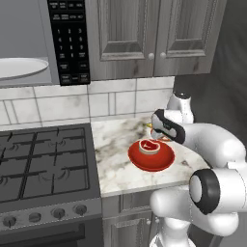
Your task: Remove the banana from the bowl and place it on the small plate. Then place the bowl with only the steak in the microwave, close the door, and press the start button to microwave the steak.
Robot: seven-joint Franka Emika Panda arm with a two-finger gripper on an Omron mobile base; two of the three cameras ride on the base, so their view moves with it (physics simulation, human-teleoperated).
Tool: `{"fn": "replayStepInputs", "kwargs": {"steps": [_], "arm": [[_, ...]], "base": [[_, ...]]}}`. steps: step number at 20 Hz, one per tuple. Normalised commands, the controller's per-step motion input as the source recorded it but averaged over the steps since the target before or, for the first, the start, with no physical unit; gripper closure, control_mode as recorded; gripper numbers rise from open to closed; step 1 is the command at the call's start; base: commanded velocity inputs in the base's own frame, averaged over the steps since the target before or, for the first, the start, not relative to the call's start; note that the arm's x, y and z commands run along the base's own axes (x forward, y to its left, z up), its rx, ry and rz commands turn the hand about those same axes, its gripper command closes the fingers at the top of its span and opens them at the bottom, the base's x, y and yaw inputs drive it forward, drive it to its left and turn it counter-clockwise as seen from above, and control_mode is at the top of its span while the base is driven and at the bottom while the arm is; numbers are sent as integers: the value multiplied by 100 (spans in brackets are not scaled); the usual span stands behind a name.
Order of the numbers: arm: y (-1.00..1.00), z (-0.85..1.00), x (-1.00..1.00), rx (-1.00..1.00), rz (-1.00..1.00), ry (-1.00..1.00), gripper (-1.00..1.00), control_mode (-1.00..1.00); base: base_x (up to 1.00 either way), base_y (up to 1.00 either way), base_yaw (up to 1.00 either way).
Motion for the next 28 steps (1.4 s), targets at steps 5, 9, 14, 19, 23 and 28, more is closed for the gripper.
{"fn": "replayStepInputs", "kwargs": {"steps": [5,9,14,19,23,28], "arm": [[-23,-19,81,0,0,12,100,-100],[-18,-28,62,0,0,14,100,-100],[-11,-33,52,0,0,10,100,-100],[-18,-53,26,0,0,5,100,-100],[-33,-33,29,0,0,0,100,-100],[-40,-23,33,0,0,3,100,-100]], "base": [[0,0,0],[0,0,0],[0,0,0],[0,0,0],[0,0,0],[0,0,0]]}}
